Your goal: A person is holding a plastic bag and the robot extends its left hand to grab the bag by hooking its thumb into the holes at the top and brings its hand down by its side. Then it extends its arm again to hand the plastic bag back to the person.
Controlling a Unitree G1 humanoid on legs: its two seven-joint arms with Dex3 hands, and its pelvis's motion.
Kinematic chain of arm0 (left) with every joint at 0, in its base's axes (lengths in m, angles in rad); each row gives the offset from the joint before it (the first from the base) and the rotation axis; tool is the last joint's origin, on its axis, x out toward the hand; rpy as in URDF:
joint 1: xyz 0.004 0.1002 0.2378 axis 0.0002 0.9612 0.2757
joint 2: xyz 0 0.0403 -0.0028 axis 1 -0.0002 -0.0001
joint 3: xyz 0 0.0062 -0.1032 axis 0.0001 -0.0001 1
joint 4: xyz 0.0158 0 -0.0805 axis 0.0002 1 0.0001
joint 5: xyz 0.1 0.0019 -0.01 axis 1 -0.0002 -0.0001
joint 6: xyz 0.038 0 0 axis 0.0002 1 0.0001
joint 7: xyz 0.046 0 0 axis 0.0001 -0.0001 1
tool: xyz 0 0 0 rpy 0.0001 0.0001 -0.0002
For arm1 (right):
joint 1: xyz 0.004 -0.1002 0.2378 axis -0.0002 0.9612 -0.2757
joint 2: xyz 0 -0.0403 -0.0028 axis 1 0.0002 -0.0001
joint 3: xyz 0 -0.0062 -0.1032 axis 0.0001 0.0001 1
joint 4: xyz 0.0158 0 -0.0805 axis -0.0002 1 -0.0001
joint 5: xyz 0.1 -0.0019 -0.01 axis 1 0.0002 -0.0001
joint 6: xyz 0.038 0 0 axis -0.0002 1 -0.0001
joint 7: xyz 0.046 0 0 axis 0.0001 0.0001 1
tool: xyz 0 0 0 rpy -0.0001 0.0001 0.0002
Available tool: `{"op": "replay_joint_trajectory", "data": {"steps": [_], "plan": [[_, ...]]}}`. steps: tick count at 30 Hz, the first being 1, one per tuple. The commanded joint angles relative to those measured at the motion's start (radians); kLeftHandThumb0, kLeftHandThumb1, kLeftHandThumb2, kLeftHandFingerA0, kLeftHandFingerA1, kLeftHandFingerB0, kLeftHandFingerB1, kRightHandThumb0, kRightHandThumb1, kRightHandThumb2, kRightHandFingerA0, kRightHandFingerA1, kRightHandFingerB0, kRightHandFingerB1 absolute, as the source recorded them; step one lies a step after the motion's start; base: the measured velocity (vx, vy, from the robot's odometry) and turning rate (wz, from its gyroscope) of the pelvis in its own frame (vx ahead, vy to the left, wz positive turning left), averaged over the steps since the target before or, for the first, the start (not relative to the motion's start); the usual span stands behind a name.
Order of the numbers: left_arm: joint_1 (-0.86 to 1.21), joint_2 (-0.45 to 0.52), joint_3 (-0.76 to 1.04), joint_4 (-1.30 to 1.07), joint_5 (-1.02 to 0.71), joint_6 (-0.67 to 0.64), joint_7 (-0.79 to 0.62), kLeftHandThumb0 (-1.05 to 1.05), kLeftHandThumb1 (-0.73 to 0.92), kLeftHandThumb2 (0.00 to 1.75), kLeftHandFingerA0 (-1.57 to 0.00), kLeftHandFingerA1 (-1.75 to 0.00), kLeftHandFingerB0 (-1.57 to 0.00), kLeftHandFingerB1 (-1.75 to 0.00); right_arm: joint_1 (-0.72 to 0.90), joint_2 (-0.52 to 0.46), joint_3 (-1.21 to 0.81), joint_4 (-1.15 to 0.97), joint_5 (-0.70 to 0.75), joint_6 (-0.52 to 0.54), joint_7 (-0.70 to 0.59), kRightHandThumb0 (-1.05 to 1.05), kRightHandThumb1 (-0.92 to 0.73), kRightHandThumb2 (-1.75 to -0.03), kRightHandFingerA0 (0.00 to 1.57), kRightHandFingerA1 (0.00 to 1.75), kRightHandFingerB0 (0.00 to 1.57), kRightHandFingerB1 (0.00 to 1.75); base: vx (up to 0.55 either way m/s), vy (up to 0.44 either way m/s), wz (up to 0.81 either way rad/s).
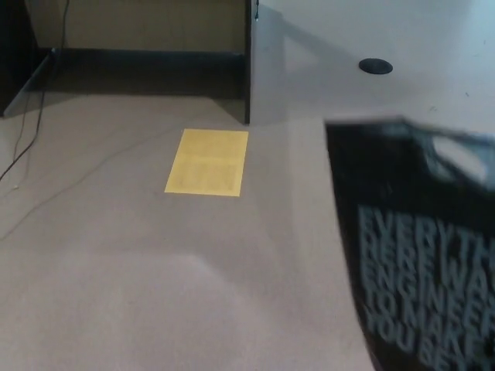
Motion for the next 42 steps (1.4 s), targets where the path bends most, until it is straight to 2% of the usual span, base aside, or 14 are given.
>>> {"op": "replay_joint_trajectory", "data": {"steps": [1,2,3,4,5,15,18,27,28,31,32,35,40,42], "plan": [[0.106,-0.022,0.164,-0.563,0.074,-0.134,0.148,-0.30,0.32,0.88,-0.02,-0.50,0.00,-0.47,0.063,-0.022,0.006,0.012,-0.013,-0.031,-0.008,-0.41,-0.64,-0.62,0.68,0.47,0.59,0.42,0.00,0.000,0.00],[0.112,-0.024,0.180,-0.636,0.076,-0.115,0.128,-0.31,0.34,0.89,-0.01,-0.50,0.00,-0.48,0.068,-0.021,0.004,0.012,-0.010,-0.031,-0.007,-0.37,-0.68,-0.60,0.70,0.46,0.62,0.41,0.00,0.000,0.00],[0.110,-0.028,0.199,-0.724,0.061,-0.112,0.099,-0.57,0.32,0.67,-0.04,-0.41,-0.04,-0.35,0.076,-0.021,0.001,0.011,-0.006,-0.034,-0.005,-0.37,-0.68,-0.60,0.71,0.46,0.62,0.41,0.00,0.000,0.00],[0.106,-0.036,0.209,-0.787,0.042,-0.109,0.077,-0.54,0.46,0.60,-0.09,-0.35,-0.12,-0.28,0.084,-0.022,0.001,0.009,-0.005,-0.035,-0.005,-0.37,-0.69,-0.61,0.69,0.45,0.61,0.41,0.00,0.000,0.00],[0.096,-0.046,0.217,-0.855,0.026,-0.098,0.055,-0.50,0.31,0.70,-0.02,-0.42,-0.07,-0.37,0.091,-0.023,0.004,0.007,-0.009,-0.034,-0.009,-0.38,-0.69,-0.61,0.69,0.45,0.61,0.40,0.00,0.000,0.00],[-0.121,-0.064,0.203,-1.267,-0.006,0.139,-0.106,-0.71,0.42,0.73,-0.12,-0.23,-0.12,-0.16,0.104,-0.023,0.009,0.010,-0.013,-0.041,-0.016,-0.38,-0.69,-0.61,0.71,0.46,0.61,0.41,0.00,0.000,0.00],[-0.221,-0.073,0.167,-1.330,0.007,0.196,-0.146,-0.63,0.41,0.79,0.00,-0.17,0.00,-0.19,0.108,-0.023,0.009,0.013,-0.013,-0.038,-0.012,-0.38,-0.69,-0.61,0.68,0.45,0.61,0.41,0.00,0.000,0.00],[-0.522,-0.151,0.063,-1.392,0.116,0.340,-0.234,-0.64,0.41,0.79,-0.06,-0.18,-0.03,-0.17,0.108,-0.021,0.007,0.008,-0.011,-0.034,-0.009,-0.38,-0.68,-0.60,0.70,0.46,0.63,0.41,0.00,0.000,0.00],[-0.540,-0.159,0.055,-1.389,0.126,0.341,-0.238,-0.65,0.53,0.56,-0.04,-0.24,0.00,-0.20,0.107,-0.021,0.007,0.008,-0.011,-0.034,-0.010,-0.38,-0.68,-0.60,0.70,0.46,0.63,0.41,0.00,0.000,0.00],[-0.583,-0.199,0.020,-1.389,0.182,0.367,-0.252,-0.65,0.42,0.81,-0.07,-0.27,0.00,-0.18,0.102,-0.020,0.007,0.005,-0.012,-0.025,-0.012,-0.39,-0.68,-0.60,0.69,0.45,0.63,0.41,0.00,0.000,0.00],[-0.613,-0.220,-0.014,-1.378,0.200,0.378,-0.270,-0.76,0.47,0.78,-0.12,-0.19,-0.11,-0.04,0.103,-0.021,0.010,0.002,-0.016,-0.028,-0.014,-0.39,-0.69,-0.61,0.69,0.45,0.61,0.40,0.00,0.000,0.00],[-0.645,-0.267,-0.067,-1.378,0.246,0.426,-0.305,-0.78,0.49,0.80,-0.13,-0.15,-0.12,-0.08,0.103,-0.023,0.013,0.001,-0.019,-0.038,-0.012,-0.39,-0.69,-0.61,0.69,0.46,0.61,0.41,0.00,0.000,0.00],[-0.687,-0.339,-0.140,-1.339,0.340,0.468,-0.322,-0.61,0.39,0.81,-0.08,-0.44,0.00,-0.29,0.099,-0.024,0.018,0.004,-0.023,-0.038,-0.015,-0.38,-0.69,-0.61,0.68,0.45,0.61,0.40,0.00,0.000,0.00],[-0.708,-0.365,-0.169,-1.306,0.372,0.476,-0.316,-0.69,0.44,0.76,-0.12,-0.40,-0.06,-0.27,0.101,-0.024,0.016,0.003,-0.021,-0.045,-0.016,-0.38,-0.69,-0.61,0.69,0.45,0.61,0.41,0.00,0.000,0.00]]}}
